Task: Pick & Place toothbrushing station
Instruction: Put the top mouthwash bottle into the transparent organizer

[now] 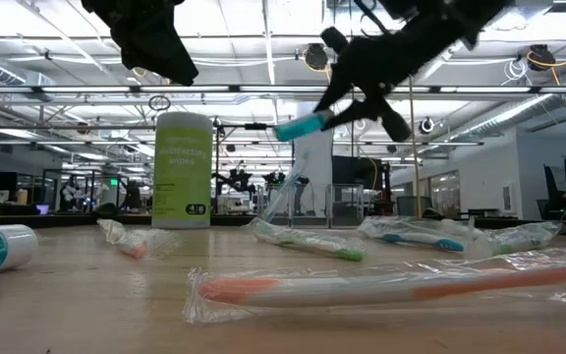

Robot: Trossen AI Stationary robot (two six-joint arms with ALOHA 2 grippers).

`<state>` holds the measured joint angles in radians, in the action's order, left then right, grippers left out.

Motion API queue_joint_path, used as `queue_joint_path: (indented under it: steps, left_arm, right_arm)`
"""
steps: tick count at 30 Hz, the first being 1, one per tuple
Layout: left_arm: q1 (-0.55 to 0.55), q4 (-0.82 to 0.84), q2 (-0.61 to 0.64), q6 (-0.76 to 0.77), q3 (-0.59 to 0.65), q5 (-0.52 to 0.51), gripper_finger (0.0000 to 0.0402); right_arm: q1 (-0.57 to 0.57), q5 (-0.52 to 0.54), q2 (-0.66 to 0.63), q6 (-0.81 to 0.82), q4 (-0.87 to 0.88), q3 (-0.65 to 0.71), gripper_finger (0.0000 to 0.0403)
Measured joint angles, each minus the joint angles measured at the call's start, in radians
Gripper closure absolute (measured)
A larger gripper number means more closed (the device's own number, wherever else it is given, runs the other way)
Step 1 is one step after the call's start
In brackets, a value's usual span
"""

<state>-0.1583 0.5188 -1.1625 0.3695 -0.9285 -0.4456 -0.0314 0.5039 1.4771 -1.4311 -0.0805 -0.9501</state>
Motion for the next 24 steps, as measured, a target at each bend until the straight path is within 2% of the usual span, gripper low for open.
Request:
queue_joint_path:
  steps: [4, 8, 13, 19, 24]
  left_arm:
    - [0.002, -0.001, 0.000, 0.000, 0.000, 0.000, 0.0243]
    - [0.003, -0.001, 0.000, 0.000, 0.000, 0.000, 0.0243]
    - [0.008, -0.001, 0.000, -0.009, 0.000, -0.003, 0.0243]
    - [0.014, 0.000, 0.000, -0.010, 0.000, -0.004, 0.0243]
    - [0.014, 0.000, 0.000, -0.010, 0.000, -0.008, 0.0243]
  right_arm:
    - [-0.066, 0.070, 0.060, -0.233, 0.056, -0.062, 0.0313]
    - [-0.131, 0.138, 0.093, -0.474, -0.012, -0.077, 0.0309]
    - [-0.192, 0.069, 0.100, -0.580, -0.009, -0.076, 0.0289]
    - [-0.224, 0.042, 0.099, -0.664, -0.017, -0.052, 0.0314]
    - [-0.265, 0.041, 0.099, -0.701, -0.021, -0.017, 0.0311]
